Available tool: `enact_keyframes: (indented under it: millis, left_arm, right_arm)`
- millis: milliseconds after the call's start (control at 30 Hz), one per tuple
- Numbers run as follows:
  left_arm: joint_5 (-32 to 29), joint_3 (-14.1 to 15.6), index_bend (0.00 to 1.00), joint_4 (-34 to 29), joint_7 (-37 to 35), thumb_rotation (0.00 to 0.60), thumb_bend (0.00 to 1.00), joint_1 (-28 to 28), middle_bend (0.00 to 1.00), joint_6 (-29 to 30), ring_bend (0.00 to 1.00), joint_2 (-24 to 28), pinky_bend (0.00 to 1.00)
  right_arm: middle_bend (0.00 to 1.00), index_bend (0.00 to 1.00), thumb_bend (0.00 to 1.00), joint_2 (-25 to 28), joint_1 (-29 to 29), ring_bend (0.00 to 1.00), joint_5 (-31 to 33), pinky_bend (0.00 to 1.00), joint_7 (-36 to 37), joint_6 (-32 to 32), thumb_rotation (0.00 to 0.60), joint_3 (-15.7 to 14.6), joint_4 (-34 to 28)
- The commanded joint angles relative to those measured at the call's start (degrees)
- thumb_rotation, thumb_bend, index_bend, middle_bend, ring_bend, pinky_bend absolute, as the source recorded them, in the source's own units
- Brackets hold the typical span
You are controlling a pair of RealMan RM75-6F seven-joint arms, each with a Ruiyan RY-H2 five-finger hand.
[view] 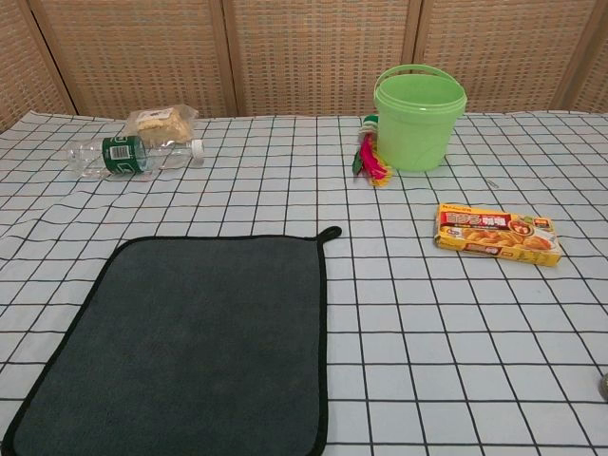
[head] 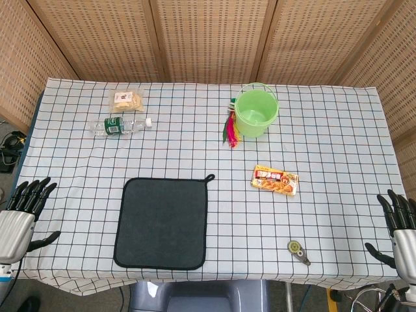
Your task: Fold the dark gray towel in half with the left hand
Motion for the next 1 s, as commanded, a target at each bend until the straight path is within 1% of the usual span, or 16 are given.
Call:
enact_keyframes:
  millis: [33,267,400,467,567,700,733,800,833,867,933,967,1000]
  left_arm:
    - [-0.1,0.0,0.00,0.0,0.1,0.600,0.00,0.0,0.00,-0.1,0.00,0.0,0.00]
    - [0.4,0.4,0.00,-0.1,0.7,0.600,0.00,-0.4,0.00,-1.1,0.00,-0.3,0.00]
    - [1.0,0.3,0.00,-0.3,1.6,0.600,0.00,-2.2,0.00,-3.8,0.00,-1.3,0.00]
    - [0.5,-0.3,0.00,-0.4,2.9,0.600,0.00,-3.9,0.00,-6.4,0.00,-2.1,0.00]
    - [-1.1,-2.0,0.00,-1.2,5.2,0.600,0.00,-8.3,0.00,-12.7,0.00,-3.5,0.00]
    - [-1.2,-4.3,0.00,-0.8,7.8,0.600,0.00,-15.9,0.00,-22.1,0.00,-6.2,0.00]
    - [-1.0,-4.8,0.02,-0.5,7.7,0.600,0.00,-17.6,0.00,-24.1,0.00,-7.0,0.00]
    - [0.9,-6.0,0.07,1.0,6.6,0.600,0.03,-22.9,0.00,-29.1,0.00,-10.2,0.00]
    - [1.0,-6.6,0.11,2.5,5.7,0.600,0.08,-25.0,0.00,-31.2,0.00,-11.7,0.00]
    - [1.2,-6.8,0.13,3.2,5.3,0.600,0.16,-26.1,0.00,-32.2,0.00,-12.4,0.00]
    - [2.0,-7.4,0.18,5.3,4.7,0.600,0.26,-29.2,0.00,-34.7,0.00,-14.5,0.00]
    - [2.4,-7.7,0.20,6.3,4.6,0.600,0.30,-30.6,0.00,-35.8,0.00,-15.6,0.00]
    - [2.7,-7.9,0.21,7.2,4.7,0.600,0.31,-31.9,0.00,-36.9,0.00,-16.5,0.00]
  right_arm:
    - [0.00,0.00,0.00,0.0,0.0,0.00,0.0,0.00,0.1,-0.1,0.600,0.0,0.0]
    - [0.00,0.00,0.00,0.3,0.0,0.00,0.2,0.00,0.6,-0.3,0.600,-0.1,-0.1]
    - [0.00,0.00,0.00,0.5,0.0,0.00,0.7,0.00,0.5,-0.5,0.600,0.0,-0.4]
    - [0.00,0.00,0.00,0.5,0.0,0.00,1.1,0.00,0.4,-0.7,0.600,0.1,-0.6]
    - [0.00,0.00,0.00,0.6,0.2,0.00,2.2,0.00,-0.2,-1.4,0.600,0.4,-0.9]
    - [0.00,0.00,0.00,0.4,0.5,0.00,4.0,0.00,-0.9,-2.5,0.600,0.9,-0.9]
    - [0.00,0.00,0.00,0.4,0.6,0.00,4.4,0.00,-1.0,-2.7,0.600,1.0,-0.9]
    - [0.00,0.00,0.00,0.5,0.7,0.00,5.9,0.00,-1.1,-3.5,0.600,1.3,-0.9]
    - [0.00,0.00,0.00,0.5,0.8,0.00,6.4,0.00,-1.2,-3.8,0.600,1.5,-0.9]
    - [0.00,0.00,0.00,0.5,0.9,0.00,6.7,0.00,-1.2,-4.0,0.600,1.6,-0.9]
    - [0.00,0.00,0.00,0.5,1.0,0.00,7.4,0.00,-1.3,-4.3,0.600,1.8,-0.9]
    - [0.00,0.00,0.00,0.5,1.1,0.00,7.8,0.00,-1.3,-4.4,0.600,2.0,-0.9]
    - [0.00,0.00,0.00,0.5,1.2,0.00,8.1,0.00,-1.4,-4.6,0.600,2.1,-0.8]
